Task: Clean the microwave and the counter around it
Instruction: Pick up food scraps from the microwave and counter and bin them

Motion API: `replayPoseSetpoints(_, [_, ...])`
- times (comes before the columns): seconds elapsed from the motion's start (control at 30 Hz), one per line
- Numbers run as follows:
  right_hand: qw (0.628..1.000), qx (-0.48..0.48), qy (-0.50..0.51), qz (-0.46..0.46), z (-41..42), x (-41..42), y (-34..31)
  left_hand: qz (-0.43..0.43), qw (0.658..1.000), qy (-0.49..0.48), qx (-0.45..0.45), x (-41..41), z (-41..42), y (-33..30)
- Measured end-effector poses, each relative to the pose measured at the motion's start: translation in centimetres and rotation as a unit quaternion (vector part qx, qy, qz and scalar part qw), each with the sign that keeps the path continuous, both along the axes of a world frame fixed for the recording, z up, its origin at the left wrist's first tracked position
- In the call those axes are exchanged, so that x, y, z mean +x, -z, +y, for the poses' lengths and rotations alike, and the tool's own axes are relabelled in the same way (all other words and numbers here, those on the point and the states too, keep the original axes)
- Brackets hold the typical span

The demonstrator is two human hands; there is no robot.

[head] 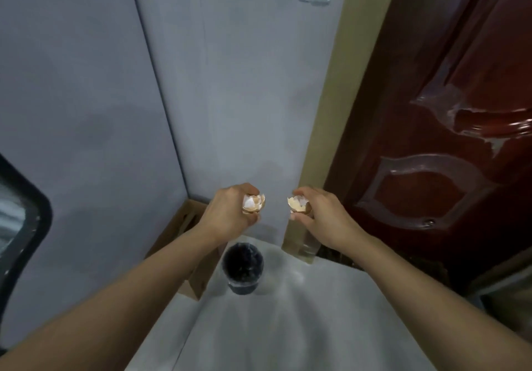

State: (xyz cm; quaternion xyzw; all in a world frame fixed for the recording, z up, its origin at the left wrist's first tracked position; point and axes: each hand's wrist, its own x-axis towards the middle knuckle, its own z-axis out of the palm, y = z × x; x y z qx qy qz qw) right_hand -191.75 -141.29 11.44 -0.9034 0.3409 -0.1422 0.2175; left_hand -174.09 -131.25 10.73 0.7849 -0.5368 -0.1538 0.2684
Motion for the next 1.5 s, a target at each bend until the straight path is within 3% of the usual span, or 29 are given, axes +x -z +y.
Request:
replayPoseSetpoints(0.5, [0.982,0.026,-0.184,-0.025,-16.5,12.8,4.7,0.001,0.983,-0.183,0.032,7.8,-11.0,4.4])
replayPoseSetpoints(0.93, [0.909,0.113,-0.400,0.009,-26.5,18.6,11.7,0.053,0.902,-0.425,0.045,3.9,-17.4,10.6])
replayPoseSetpoints(1.13, [0.893,0.134,-0.428,0.040,-27.3,20.1,17.3,0.084,0.868,-0.486,0.059,3.4,-18.4,16.1])
replayPoseSetpoints(1.5, [0.885,0.134,-0.441,0.067,-25.9,20.7,34.7,0.116,0.850,-0.506,0.089,3.7,-17.4,33.5])
